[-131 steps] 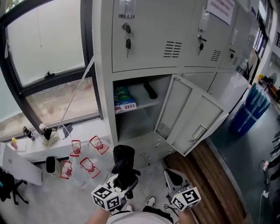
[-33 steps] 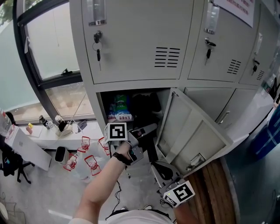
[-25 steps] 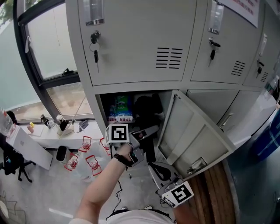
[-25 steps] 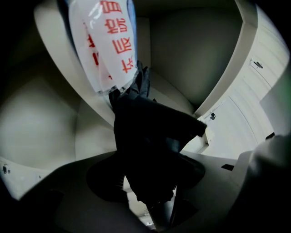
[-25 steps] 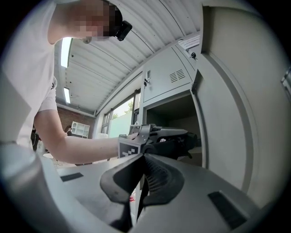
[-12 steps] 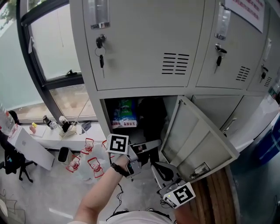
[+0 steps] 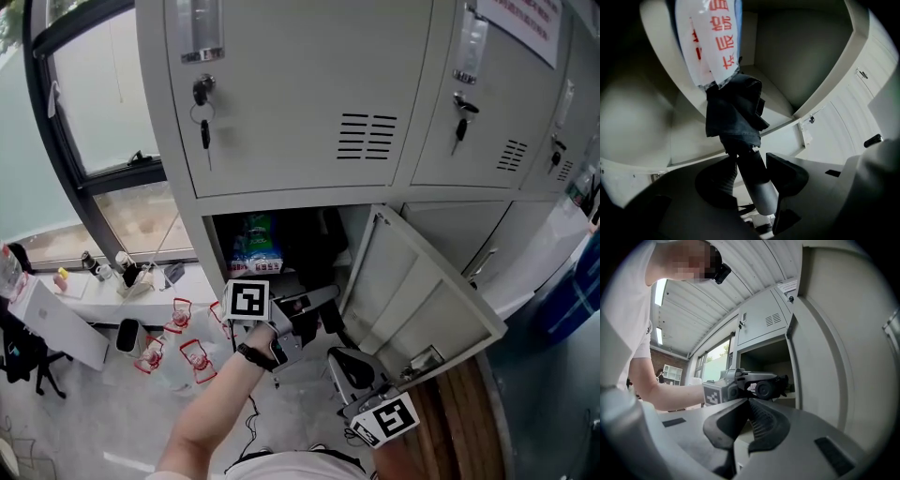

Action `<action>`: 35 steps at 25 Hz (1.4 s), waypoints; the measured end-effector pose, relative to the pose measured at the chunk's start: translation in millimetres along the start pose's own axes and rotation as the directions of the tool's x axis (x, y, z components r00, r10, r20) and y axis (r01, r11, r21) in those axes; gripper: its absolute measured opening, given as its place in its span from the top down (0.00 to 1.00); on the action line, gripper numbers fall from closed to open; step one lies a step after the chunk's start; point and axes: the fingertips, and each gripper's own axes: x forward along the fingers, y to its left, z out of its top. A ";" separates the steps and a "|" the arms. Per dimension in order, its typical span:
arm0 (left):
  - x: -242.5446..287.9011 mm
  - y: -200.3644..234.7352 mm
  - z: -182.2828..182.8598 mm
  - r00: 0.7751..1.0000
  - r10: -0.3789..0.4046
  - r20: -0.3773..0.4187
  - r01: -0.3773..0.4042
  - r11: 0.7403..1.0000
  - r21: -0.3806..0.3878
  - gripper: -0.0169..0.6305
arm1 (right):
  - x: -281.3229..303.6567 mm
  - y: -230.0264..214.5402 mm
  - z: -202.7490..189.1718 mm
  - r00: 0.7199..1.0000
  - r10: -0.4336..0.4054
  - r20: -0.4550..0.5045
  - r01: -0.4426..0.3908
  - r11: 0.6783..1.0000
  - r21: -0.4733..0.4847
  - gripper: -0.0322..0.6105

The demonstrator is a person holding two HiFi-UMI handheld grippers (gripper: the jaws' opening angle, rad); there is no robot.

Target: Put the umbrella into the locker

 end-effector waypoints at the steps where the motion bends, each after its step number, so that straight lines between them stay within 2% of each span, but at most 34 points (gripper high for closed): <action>1: 2.1 1.2 3.4 1.000 0.004 0.006 -0.004 1.000 0.002 0.66 | -2.6 -1.6 -0.9 1.000 -0.009 -0.003 0.009 1.000 0.003 0.92; 9: 6.0 15.6 32.9 0.991 0.073 0.108 -0.077 0.996 0.039 0.65 | -19.3 -6.4 -4.6 0.998 -0.057 -0.014 0.057 0.998 0.015 0.92; 17: 5.8 16.6 28.8 0.991 0.085 0.103 -0.093 0.993 0.074 0.63 | -22.2 -2.6 -7.2 0.998 -0.057 -0.019 0.057 0.998 0.018 0.92; 22: 1.0 5.8 -1.2 0.998 0.041 0.053 -0.044 0.997 0.064 0.61 | -22.2 -0.5 -9.2 0.998 -0.057 -0.022 0.057 0.998 0.026 0.92; 27: 1.0 1.4 -13.4 0.999 -0.019 0.051 0.020 1.000 -0.007 0.64 | -24.0 1.7 -12.0 0.998 -0.065 -0.025 0.065 0.997 0.034 0.92; 31: -2.6 5.5 0.1 0.995 0.020 0.101 -0.020 1.000 -0.006 0.64 | -28.0 -0.6 -10.3 0.997 -0.076 -0.022 0.076 0.996 0.034 0.92; 35: -8.9 17.3 23.6 0.981 0.092 0.169 -0.101 0.994 0.040 0.64 | -33.9 -1.6 -12.3 0.996 -0.086 -0.029 0.087 0.996 0.036 0.92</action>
